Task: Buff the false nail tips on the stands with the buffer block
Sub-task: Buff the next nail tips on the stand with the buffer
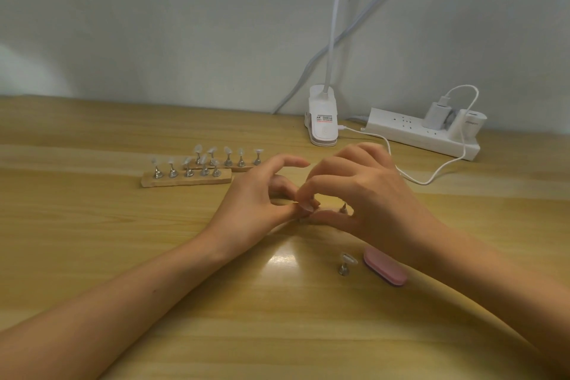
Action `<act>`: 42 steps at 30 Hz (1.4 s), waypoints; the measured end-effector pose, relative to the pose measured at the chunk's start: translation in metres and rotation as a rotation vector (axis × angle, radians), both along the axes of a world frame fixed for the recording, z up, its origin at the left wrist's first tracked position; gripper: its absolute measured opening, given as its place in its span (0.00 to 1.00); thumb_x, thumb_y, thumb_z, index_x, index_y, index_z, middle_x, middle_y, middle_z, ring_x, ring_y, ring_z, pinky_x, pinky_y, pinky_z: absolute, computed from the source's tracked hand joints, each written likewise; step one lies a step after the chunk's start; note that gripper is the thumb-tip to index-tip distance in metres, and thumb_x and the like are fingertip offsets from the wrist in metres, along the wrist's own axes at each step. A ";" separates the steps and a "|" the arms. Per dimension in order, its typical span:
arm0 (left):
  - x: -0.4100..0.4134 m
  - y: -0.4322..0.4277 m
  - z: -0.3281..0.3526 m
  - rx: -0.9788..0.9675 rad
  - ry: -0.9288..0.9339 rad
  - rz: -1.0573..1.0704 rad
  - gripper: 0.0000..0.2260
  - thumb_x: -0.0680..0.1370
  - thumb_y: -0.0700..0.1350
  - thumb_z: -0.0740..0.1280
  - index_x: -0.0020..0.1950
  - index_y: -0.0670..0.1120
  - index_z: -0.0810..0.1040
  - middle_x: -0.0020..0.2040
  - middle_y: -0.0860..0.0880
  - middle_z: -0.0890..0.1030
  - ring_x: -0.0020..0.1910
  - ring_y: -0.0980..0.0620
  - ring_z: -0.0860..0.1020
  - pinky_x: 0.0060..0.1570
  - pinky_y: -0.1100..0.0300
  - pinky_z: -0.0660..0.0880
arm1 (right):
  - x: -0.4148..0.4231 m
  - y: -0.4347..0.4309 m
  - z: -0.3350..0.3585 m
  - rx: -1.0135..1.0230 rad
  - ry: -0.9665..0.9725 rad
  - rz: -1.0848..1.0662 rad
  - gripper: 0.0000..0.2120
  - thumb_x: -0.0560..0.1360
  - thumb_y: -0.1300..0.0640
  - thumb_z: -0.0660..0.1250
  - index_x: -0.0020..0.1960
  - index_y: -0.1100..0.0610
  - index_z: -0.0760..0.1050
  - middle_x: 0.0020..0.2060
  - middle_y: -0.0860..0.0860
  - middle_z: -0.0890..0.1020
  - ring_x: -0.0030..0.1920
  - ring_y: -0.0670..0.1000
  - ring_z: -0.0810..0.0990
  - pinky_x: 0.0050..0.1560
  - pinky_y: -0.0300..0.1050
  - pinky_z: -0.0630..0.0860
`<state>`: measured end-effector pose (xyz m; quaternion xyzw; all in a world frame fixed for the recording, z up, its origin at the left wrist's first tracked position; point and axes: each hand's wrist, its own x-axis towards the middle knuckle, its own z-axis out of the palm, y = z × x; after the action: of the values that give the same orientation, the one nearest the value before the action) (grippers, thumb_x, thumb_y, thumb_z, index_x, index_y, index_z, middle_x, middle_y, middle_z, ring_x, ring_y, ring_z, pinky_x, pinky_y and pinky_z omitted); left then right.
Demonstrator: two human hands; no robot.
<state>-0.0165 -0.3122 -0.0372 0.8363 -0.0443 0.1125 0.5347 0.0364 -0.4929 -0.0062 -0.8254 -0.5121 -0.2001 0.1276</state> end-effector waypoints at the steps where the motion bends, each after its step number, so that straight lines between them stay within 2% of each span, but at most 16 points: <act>1: 0.000 0.000 0.000 -0.005 -0.001 -0.006 0.25 0.71 0.41 0.78 0.66 0.51 0.75 0.41 0.54 0.87 0.49 0.61 0.84 0.62 0.58 0.76 | 0.001 0.001 -0.001 0.002 -0.014 0.010 0.08 0.70 0.48 0.77 0.47 0.48 0.84 0.47 0.44 0.83 0.52 0.54 0.80 0.59 0.53 0.68; 5: -0.002 0.005 0.000 -0.023 0.013 -0.031 0.25 0.72 0.42 0.77 0.67 0.53 0.74 0.47 0.55 0.87 0.52 0.59 0.83 0.62 0.55 0.77 | 0.004 0.002 -0.001 0.052 -0.019 0.024 0.09 0.71 0.46 0.74 0.47 0.50 0.85 0.46 0.45 0.84 0.50 0.54 0.80 0.57 0.51 0.68; 7: -0.004 0.011 0.002 -0.066 0.009 -0.022 0.25 0.72 0.42 0.77 0.66 0.56 0.74 0.52 0.58 0.86 0.52 0.59 0.83 0.58 0.59 0.78 | 0.006 0.001 0.000 0.132 0.098 0.032 0.10 0.69 0.49 0.78 0.48 0.51 0.85 0.47 0.44 0.84 0.50 0.52 0.79 0.56 0.50 0.67; 9: -0.008 0.017 0.005 -0.106 -0.006 -0.017 0.24 0.73 0.44 0.76 0.66 0.58 0.74 0.52 0.58 0.86 0.51 0.62 0.82 0.51 0.64 0.77 | 0.007 -0.001 0.002 0.222 0.258 0.058 0.12 0.69 0.47 0.75 0.49 0.52 0.85 0.47 0.43 0.84 0.51 0.50 0.77 0.56 0.52 0.70; 10: -0.009 0.019 0.006 -0.130 -0.007 -0.024 0.24 0.72 0.45 0.76 0.66 0.57 0.74 0.51 0.57 0.86 0.50 0.62 0.82 0.50 0.62 0.76 | 0.007 -0.001 0.003 0.260 0.322 0.080 0.14 0.69 0.45 0.74 0.49 0.52 0.85 0.47 0.44 0.84 0.52 0.51 0.78 0.56 0.54 0.71; 12: -0.011 0.019 0.009 -0.214 0.016 -0.059 0.25 0.70 0.48 0.75 0.66 0.55 0.74 0.50 0.53 0.87 0.52 0.58 0.83 0.55 0.55 0.75 | 0.006 0.000 0.005 0.319 0.406 0.135 0.13 0.70 0.46 0.74 0.48 0.53 0.84 0.48 0.46 0.83 0.54 0.53 0.78 0.57 0.57 0.72; 14: -0.011 0.018 0.010 -0.320 0.047 -0.104 0.27 0.69 0.49 0.75 0.67 0.54 0.74 0.50 0.49 0.87 0.54 0.54 0.84 0.57 0.57 0.74 | 0.005 0.002 0.005 0.354 0.446 0.179 0.10 0.70 0.50 0.75 0.49 0.54 0.84 0.48 0.47 0.83 0.56 0.52 0.78 0.59 0.58 0.71; 17: -0.010 0.016 0.012 -0.449 0.103 -0.128 0.27 0.66 0.50 0.76 0.65 0.54 0.76 0.48 0.47 0.87 0.48 0.56 0.84 0.44 0.69 0.74 | 0.006 0.002 0.005 0.382 0.484 0.197 0.10 0.70 0.52 0.76 0.49 0.54 0.84 0.48 0.47 0.83 0.57 0.54 0.78 0.60 0.58 0.72; 19: -0.009 0.016 0.013 -0.518 0.146 -0.144 0.28 0.65 0.50 0.77 0.65 0.53 0.76 0.48 0.47 0.87 0.46 0.57 0.83 0.37 0.69 0.73 | 0.008 0.002 0.006 0.402 0.510 0.196 0.10 0.70 0.51 0.76 0.50 0.54 0.84 0.48 0.47 0.84 0.57 0.54 0.79 0.60 0.59 0.72; 23: -0.007 0.016 0.014 -0.602 0.207 -0.220 0.28 0.68 0.47 0.78 0.67 0.52 0.75 0.54 0.45 0.86 0.50 0.56 0.83 0.37 0.68 0.74 | 0.009 0.003 0.007 0.442 0.589 0.216 0.11 0.70 0.50 0.75 0.50 0.55 0.84 0.47 0.47 0.84 0.55 0.54 0.80 0.60 0.59 0.74; 25: -0.007 0.015 0.014 -0.627 0.214 -0.222 0.29 0.67 0.47 0.78 0.66 0.52 0.76 0.53 0.45 0.86 0.48 0.56 0.83 0.36 0.68 0.75 | 0.008 0.003 0.007 0.440 0.609 0.211 0.11 0.70 0.51 0.74 0.50 0.55 0.83 0.47 0.47 0.85 0.55 0.53 0.81 0.60 0.58 0.74; 29: -0.006 0.011 0.013 -0.643 0.215 -0.167 0.28 0.66 0.46 0.79 0.64 0.51 0.77 0.47 0.48 0.86 0.44 0.57 0.83 0.37 0.67 0.76 | 0.009 0.000 0.009 0.380 0.496 0.166 0.11 0.71 0.52 0.75 0.50 0.55 0.84 0.48 0.50 0.83 0.55 0.55 0.80 0.58 0.59 0.74; 33: -0.004 0.007 0.015 -0.621 0.223 -0.087 0.28 0.65 0.47 0.77 0.64 0.51 0.77 0.46 0.48 0.86 0.45 0.56 0.84 0.38 0.65 0.75 | 0.011 -0.001 0.013 0.239 0.067 0.076 0.13 0.72 0.47 0.71 0.49 0.54 0.85 0.46 0.50 0.83 0.49 0.55 0.81 0.50 0.58 0.75; 35: -0.003 0.006 0.016 -0.612 0.236 -0.056 0.28 0.65 0.47 0.77 0.64 0.52 0.77 0.47 0.48 0.87 0.45 0.57 0.84 0.37 0.65 0.76 | 0.011 -0.001 0.014 0.199 -0.035 0.057 0.13 0.73 0.47 0.70 0.50 0.54 0.85 0.46 0.50 0.85 0.47 0.56 0.82 0.49 0.59 0.76; 39: -0.001 0.007 0.015 -0.547 0.228 -0.045 0.30 0.66 0.48 0.76 0.67 0.53 0.73 0.51 0.50 0.87 0.46 0.59 0.84 0.39 0.64 0.75 | 0.009 0.000 0.018 0.123 -0.007 0.001 0.17 0.74 0.42 0.66 0.49 0.53 0.86 0.42 0.49 0.86 0.46 0.55 0.83 0.51 0.56 0.76; 42: -0.002 0.008 0.012 -0.320 0.124 -0.030 0.34 0.67 0.45 0.78 0.70 0.55 0.69 0.52 0.54 0.86 0.47 0.58 0.83 0.42 0.65 0.76 | 0.009 -0.001 0.018 0.060 0.103 -0.098 0.18 0.69 0.38 0.67 0.47 0.50 0.85 0.42 0.45 0.86 0.48 0.52 0.83 0.54 0.55 0.72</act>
<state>-0.0182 -0.3037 -0.0252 0.7451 -0.0052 0.0584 0.6643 0.0458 -0.4942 0.0120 -0.8545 -0.4578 -0.1784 0.1685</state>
